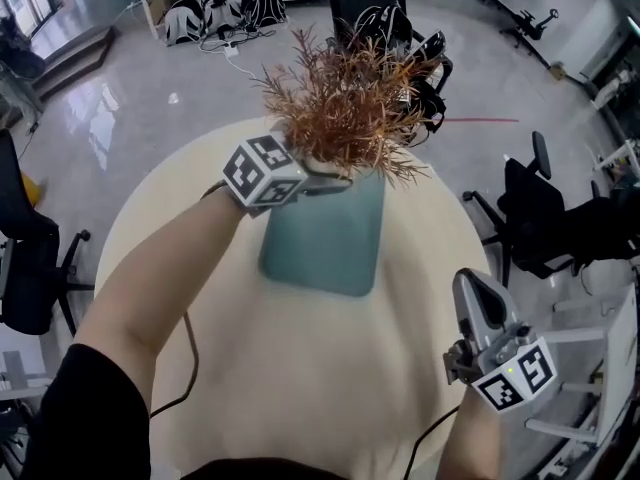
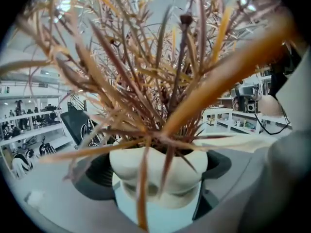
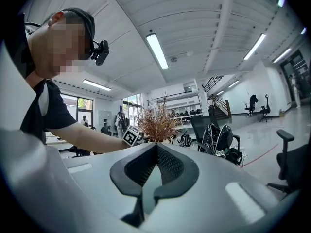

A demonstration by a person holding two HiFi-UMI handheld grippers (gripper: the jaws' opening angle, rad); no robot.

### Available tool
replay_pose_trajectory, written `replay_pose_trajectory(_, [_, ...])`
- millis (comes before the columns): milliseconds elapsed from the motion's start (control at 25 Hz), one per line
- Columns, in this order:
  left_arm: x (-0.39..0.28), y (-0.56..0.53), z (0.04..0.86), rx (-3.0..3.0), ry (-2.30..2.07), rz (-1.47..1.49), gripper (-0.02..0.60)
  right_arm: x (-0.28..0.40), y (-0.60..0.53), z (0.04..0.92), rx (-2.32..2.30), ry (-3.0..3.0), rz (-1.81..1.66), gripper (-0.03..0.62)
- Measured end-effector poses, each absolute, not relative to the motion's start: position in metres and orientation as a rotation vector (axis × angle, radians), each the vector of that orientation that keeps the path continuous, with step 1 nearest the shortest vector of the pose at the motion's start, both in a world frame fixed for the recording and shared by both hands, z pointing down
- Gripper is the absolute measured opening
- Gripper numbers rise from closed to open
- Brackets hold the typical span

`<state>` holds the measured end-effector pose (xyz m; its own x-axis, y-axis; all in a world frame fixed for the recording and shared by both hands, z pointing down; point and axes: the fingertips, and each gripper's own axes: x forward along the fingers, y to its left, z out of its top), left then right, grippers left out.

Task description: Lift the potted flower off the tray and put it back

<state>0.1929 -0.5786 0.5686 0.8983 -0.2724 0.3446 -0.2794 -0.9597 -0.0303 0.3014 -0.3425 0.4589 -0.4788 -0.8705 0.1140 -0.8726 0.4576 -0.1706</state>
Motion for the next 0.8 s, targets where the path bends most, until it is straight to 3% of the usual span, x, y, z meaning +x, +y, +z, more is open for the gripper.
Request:
replay_pose_trajectory(440, [0.141,-0.494,0.513,3.043,-0.428,0.558,0.506,0.284,-0.294,0.401,1.616,-2.665,0.255,0.015])
replay_pose_trajectory(800, [0.113,-0.402,0.514,3.013,-0.386,0.551,0.506,0.269,-0.253,0.383,1.629,-2.653,0.268,0.014])
